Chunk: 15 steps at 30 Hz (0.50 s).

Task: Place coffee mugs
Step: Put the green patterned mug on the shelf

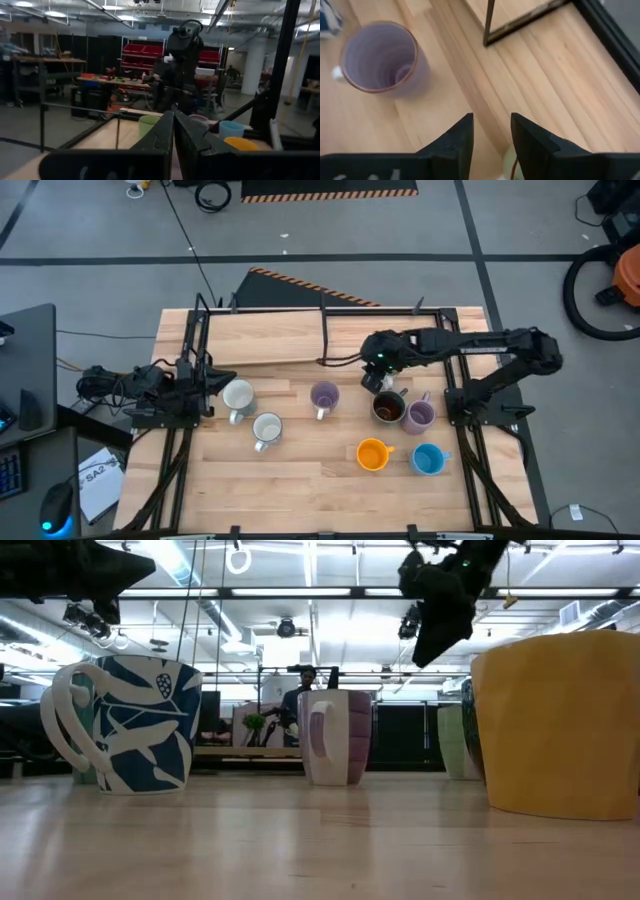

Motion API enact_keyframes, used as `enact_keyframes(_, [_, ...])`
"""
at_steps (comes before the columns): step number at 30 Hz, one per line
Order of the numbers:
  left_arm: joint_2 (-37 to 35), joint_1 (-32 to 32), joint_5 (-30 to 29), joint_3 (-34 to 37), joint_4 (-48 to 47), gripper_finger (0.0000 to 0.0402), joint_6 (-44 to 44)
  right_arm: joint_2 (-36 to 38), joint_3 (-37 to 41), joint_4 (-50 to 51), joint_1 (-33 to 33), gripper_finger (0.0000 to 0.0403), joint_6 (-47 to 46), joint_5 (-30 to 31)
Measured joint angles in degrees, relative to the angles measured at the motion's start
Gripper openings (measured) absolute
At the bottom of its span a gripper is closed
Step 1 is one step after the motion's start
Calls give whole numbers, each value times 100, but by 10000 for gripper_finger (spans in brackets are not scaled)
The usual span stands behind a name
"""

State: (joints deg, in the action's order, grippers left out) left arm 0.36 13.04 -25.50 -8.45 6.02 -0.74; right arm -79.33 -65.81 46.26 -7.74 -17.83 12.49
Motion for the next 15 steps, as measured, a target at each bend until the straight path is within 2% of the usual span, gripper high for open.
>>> enact_keyframes(7, [0,0,1,0,2,21,-1191,-937,-826,963,-281,207,83,184])
enact_keyframes(15, [0,0,2,0,173,21,-2136,-1303,-1304,2189,-408,258,-316,-33])
